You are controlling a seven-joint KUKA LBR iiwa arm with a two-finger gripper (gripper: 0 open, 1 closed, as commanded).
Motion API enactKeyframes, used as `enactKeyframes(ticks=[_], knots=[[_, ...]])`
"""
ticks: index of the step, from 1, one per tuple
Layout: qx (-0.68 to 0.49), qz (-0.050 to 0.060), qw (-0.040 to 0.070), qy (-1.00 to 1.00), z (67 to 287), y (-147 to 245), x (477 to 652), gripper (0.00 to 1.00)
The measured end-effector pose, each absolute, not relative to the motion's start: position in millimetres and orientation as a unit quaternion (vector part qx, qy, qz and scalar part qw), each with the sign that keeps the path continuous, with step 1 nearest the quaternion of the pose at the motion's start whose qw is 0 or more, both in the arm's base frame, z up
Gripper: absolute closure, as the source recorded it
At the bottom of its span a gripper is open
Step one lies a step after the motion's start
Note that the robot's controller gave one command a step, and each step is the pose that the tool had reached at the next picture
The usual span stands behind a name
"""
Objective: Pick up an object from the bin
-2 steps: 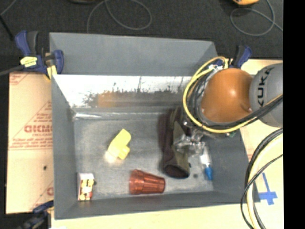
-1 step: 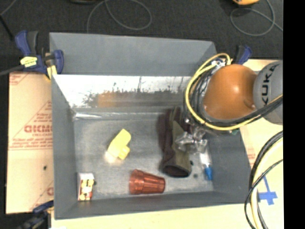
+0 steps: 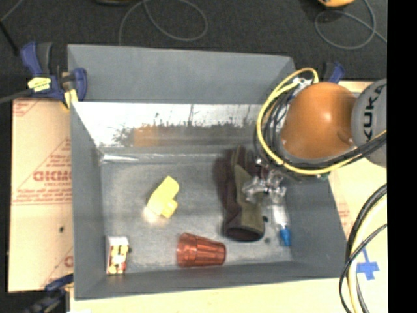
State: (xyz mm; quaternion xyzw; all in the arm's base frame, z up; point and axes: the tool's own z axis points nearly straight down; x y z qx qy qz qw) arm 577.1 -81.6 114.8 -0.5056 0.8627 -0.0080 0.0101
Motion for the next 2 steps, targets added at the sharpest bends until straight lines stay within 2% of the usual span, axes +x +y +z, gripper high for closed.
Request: enactKeyframes(ticks=[2], knots=[[-0.505,-0.009,0.011,0.863,139,-82,577.8,1.00]])
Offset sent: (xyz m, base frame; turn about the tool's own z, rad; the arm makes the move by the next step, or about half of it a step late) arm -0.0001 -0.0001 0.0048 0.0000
